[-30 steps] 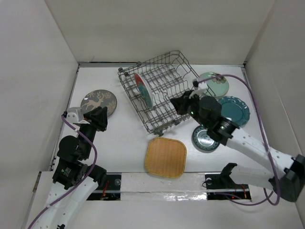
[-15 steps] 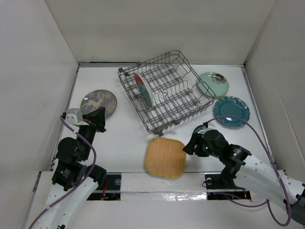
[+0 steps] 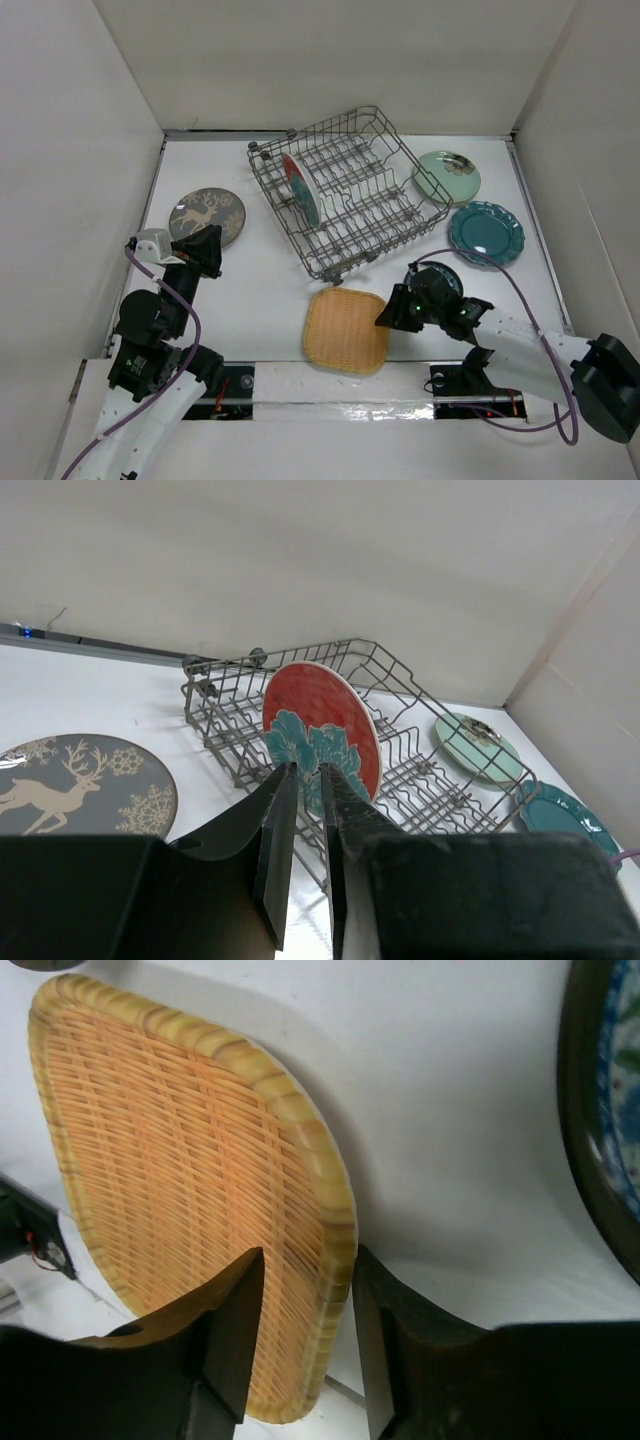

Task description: Load the plates into the dish rack

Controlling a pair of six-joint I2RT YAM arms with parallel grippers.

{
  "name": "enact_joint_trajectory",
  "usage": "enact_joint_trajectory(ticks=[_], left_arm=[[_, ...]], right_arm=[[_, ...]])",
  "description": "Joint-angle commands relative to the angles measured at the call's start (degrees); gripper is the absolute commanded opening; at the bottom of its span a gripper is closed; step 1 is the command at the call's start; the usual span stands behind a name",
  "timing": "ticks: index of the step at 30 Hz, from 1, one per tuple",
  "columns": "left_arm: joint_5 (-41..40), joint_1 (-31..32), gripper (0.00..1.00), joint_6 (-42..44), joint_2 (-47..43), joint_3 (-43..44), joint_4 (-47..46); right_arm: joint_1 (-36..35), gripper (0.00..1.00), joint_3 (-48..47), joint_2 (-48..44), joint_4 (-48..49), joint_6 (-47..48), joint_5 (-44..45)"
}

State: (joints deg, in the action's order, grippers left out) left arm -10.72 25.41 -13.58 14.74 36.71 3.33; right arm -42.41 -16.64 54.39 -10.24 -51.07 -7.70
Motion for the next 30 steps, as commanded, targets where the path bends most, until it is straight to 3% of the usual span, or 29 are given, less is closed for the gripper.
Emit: enact_joint_trajectory(ticks=[1, 4, 5, 8, 18, 20, 24, 30], left_arm=[[0.61, -0.10, 0.13, -0.04, -0.77, -0.23, -2.10], [0.44, -0.10, 0.14, 0.05, -0.94, -0.23, -2.02], [0.35, -0.10, 0.14, -0.04, -1.03, -0.23, -2.01], [0.26, -0.10, 0.15, -0.04, -1.03, -0.23, -1.93], [0.17, -0.10, 0.16, -0.04, -0.94, -0.23, -2.10], [0.17, -0.10, 0.16, -0.04, -0.94, -0.23, -2.10], [0.00, -0.10, 0.17, -0.04, -0.86, -0.23, -2.01], [0.00, -0.10, 0.17, -0.04, -0.94, -0.32, -2.01]], right_arm=[[1.19, 0.45, 1.97, 3.17, 5.93, 1.67, -2.40], [1.72, 0.32, 2.32, 6.34, 8.48, 2.02, -3.19], [1.72, 0.20, 2.40, 7.30, 9.09, 2.03, -3.28], [1.72, 0.00, 2.58, 7.14, 8.14, 2.64, -3.37], [-4.33, 0.00, -9.97, -7.01, -5.32, 10.64, -10.57], [-5.66, 0.00, -13.74, -7.46, -2.70, 11.43, -14.52], [-6.89, 0.00, -20.43, -7.02, 1.97, 12.22, -13.75], [0.39, 0.00, -27.03, -4.74, 18.13, 10.73, -11.37]])
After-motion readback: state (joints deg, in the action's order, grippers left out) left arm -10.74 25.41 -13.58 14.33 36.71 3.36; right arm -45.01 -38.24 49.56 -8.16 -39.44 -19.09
